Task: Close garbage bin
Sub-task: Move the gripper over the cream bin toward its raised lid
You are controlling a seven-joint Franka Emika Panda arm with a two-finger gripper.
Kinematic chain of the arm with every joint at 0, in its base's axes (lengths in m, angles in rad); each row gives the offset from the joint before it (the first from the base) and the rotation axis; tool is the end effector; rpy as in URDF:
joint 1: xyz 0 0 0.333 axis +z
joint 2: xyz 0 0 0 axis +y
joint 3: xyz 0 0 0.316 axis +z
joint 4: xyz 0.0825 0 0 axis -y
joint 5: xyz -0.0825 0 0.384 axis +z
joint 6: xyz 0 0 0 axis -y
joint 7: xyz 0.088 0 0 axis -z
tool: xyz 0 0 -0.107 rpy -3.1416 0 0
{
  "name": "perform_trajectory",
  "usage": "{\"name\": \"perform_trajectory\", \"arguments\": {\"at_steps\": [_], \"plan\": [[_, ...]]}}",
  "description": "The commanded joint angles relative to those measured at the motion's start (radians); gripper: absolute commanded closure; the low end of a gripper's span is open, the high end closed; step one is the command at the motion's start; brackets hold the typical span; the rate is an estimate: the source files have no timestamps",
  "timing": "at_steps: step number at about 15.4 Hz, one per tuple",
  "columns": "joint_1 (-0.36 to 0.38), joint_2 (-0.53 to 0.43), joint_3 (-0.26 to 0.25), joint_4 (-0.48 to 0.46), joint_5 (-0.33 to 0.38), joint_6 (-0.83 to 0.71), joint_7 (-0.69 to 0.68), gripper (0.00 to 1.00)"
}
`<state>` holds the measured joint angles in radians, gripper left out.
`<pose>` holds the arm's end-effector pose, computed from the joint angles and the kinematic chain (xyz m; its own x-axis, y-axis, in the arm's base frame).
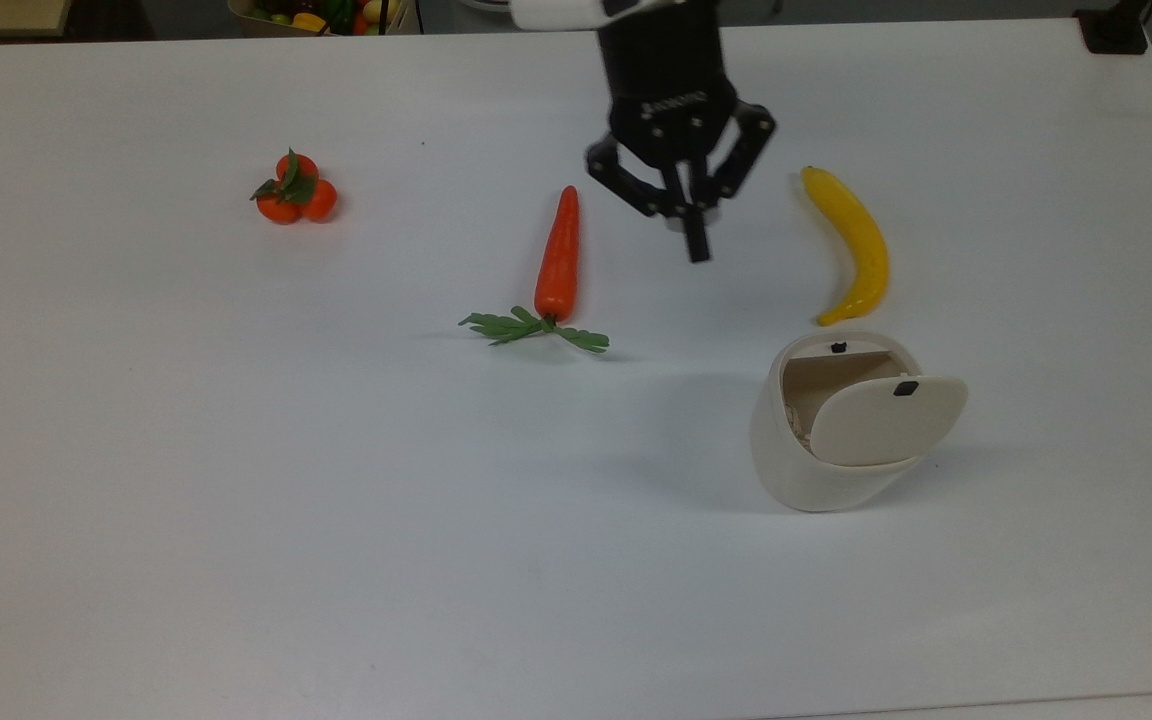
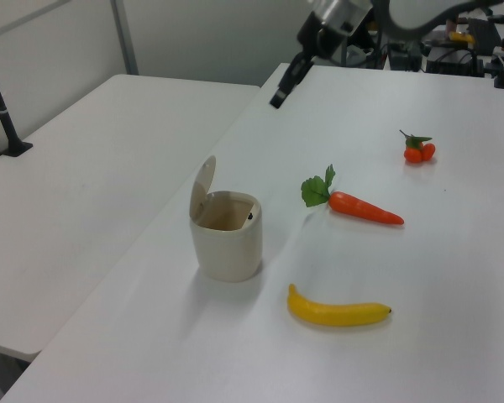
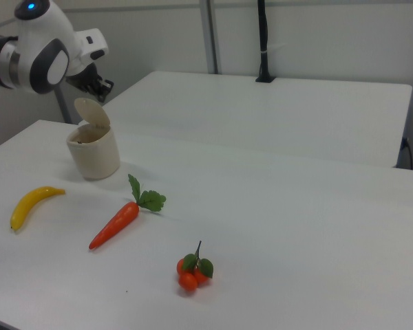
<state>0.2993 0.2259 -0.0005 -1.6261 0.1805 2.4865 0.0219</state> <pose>0.6475 0.1986 0.5611 0.8133 0.0791 0.5765 0.2242 -0.9568 -0.1850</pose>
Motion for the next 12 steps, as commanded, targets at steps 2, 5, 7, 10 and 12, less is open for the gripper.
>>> {"name": "perform_trajectory", "arguments": {"at_steps": [2, 5, 7, 10, 12], "plan": [[0.067, 0.142, 0.004, 0.107, 0.002, 0.170, 0.030, 1.00], [0.096, 0.223, 0.004, 0.181, -0.003, 0.250, 0.085, 1.00], [0.109, 0.259, 0.004, 0.212, -0.003, 0.301, 0.098, 1.00], [0.126, 0.309, 0.004, 0.245, -0.006, 0.370, 0.096, 1.00], [0.138, 0.341, 0.004, 0.253, -0.024, 0.422, 0.096, 1.00]]}}
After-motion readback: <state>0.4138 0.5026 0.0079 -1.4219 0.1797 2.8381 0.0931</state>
